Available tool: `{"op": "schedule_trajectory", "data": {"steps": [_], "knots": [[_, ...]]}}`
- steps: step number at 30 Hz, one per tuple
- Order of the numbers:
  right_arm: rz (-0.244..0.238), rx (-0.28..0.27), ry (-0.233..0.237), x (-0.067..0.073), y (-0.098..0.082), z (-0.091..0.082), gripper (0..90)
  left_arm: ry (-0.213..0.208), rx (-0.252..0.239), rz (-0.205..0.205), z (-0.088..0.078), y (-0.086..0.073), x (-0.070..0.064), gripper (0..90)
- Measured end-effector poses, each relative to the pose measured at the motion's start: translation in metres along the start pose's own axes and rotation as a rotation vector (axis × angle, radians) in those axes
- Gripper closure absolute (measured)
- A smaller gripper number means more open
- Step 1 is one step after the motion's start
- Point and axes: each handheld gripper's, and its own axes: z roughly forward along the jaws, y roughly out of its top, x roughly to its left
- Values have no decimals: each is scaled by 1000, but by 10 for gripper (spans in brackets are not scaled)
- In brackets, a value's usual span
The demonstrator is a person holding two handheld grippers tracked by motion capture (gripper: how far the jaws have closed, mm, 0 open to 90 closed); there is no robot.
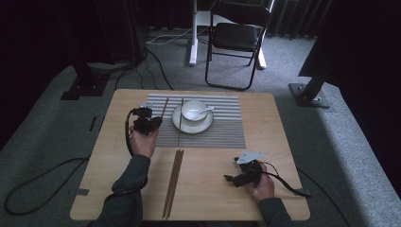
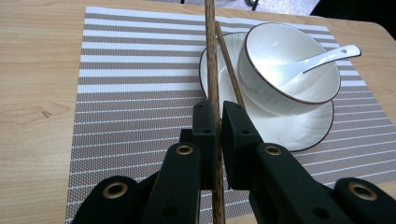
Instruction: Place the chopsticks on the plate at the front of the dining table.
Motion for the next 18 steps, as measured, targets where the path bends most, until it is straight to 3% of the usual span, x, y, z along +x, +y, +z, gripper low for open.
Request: {"op": "schedule_trajectory", "data": {"steps": [18], "knots": [[0,0,0,0,0,0,119,11,6,-11,8,10,2,850]]}}
